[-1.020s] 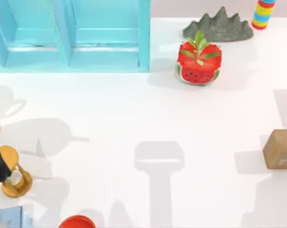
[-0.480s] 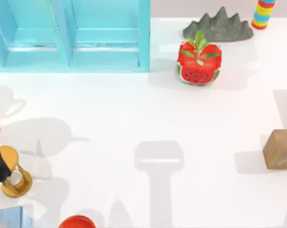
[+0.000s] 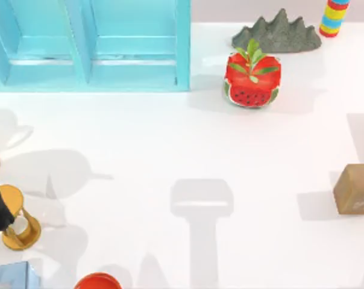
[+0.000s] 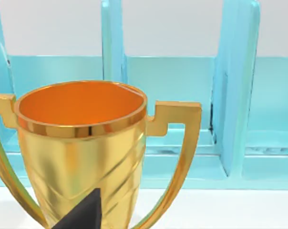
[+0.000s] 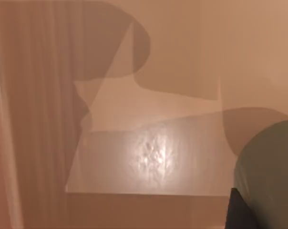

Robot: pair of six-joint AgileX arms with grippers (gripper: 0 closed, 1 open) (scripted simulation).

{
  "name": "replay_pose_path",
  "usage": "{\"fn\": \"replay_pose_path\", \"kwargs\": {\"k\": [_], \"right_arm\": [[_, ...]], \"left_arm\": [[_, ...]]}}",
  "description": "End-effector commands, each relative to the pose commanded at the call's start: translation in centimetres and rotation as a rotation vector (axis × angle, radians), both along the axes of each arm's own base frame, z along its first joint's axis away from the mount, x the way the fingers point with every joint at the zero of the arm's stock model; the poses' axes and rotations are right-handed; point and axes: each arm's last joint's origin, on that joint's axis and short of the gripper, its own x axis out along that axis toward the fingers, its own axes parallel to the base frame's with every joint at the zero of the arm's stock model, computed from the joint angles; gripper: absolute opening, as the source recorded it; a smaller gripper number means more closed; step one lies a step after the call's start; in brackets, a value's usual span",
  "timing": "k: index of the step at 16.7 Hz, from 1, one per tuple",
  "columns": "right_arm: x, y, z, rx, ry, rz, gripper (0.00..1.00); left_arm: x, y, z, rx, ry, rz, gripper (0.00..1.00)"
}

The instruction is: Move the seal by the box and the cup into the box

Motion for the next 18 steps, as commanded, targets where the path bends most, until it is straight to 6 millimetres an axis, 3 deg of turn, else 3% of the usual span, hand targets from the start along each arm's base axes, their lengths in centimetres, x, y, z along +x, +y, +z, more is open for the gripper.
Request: {"fn": "replay_pose_path", "kwargs": {"k": [11, 18], "right_arm": [[0.00, 0.00, 0.00, 0.000, 0.000, 0.000, 0.98], [0.00, 0.00, 0.00, 0.000, 0.000, 0.000, 1.00]], "left_arm": [[0.00, 0.00, 0.00, 0.000, 0.000, 0.000, 1.00], [0.00, 0.00, 0.00, 0.000, 0.000, 0.000, 1.00]]}}
